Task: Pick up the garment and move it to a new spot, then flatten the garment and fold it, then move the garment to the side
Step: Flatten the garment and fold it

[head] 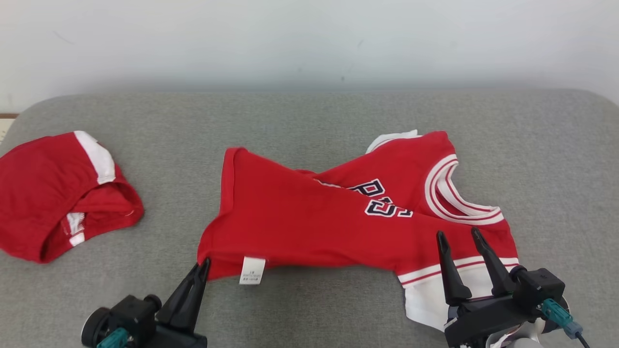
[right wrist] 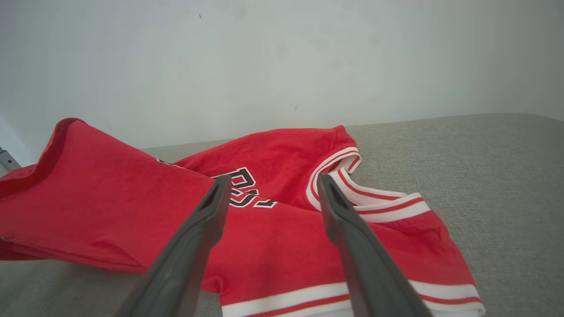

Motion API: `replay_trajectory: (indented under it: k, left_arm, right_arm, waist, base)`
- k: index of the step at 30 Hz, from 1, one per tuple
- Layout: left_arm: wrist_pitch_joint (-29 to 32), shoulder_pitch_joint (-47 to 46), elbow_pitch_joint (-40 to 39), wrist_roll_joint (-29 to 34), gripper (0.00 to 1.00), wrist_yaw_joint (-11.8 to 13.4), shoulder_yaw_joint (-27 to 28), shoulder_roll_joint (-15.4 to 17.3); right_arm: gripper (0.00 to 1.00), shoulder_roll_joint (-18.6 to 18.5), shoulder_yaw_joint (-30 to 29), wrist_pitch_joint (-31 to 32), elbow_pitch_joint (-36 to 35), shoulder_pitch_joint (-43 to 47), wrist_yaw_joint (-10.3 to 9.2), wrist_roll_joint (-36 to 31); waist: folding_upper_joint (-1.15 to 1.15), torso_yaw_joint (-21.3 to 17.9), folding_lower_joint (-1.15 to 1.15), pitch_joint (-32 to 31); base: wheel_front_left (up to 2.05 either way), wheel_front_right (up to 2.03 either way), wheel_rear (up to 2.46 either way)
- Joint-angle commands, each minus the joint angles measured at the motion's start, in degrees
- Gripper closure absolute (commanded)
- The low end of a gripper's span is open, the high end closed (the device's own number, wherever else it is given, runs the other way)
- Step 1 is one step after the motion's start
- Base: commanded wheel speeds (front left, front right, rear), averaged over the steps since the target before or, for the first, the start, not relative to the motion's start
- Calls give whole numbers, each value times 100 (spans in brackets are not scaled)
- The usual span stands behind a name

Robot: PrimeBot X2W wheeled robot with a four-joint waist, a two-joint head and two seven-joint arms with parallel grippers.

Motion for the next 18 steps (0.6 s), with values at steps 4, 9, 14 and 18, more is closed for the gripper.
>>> replay_trajectory:
  k: [4,9,14,18]
  left_arm:
    - [153,452,-354,-160,100,15,2,135]
    - [232,1002,-543,-304,100,105,-3,67]
    - [232,1414,-585,-396,100,206,17,67]
    - [115,1563,-594,-357,100,354,156,167]
  right_arm:
    - [0,-57,46,-21,50,42,-4,49]
    - [0,-134,48,-21,90,30,-4,109]
    - [0,-205,-2,-21,130,121,-4,144]
    - [0,-239,18,-21,153,137,-4,184]
  waist:
    - [0,160,0,-72]
    - [0,185,0,-110]
    - [0,251,0,-176]
    - [0,353,0,-249]
  base:
    - [0,0,0]
    - [0,0,0]
    - [0,0,0]
    - [0,0,0]
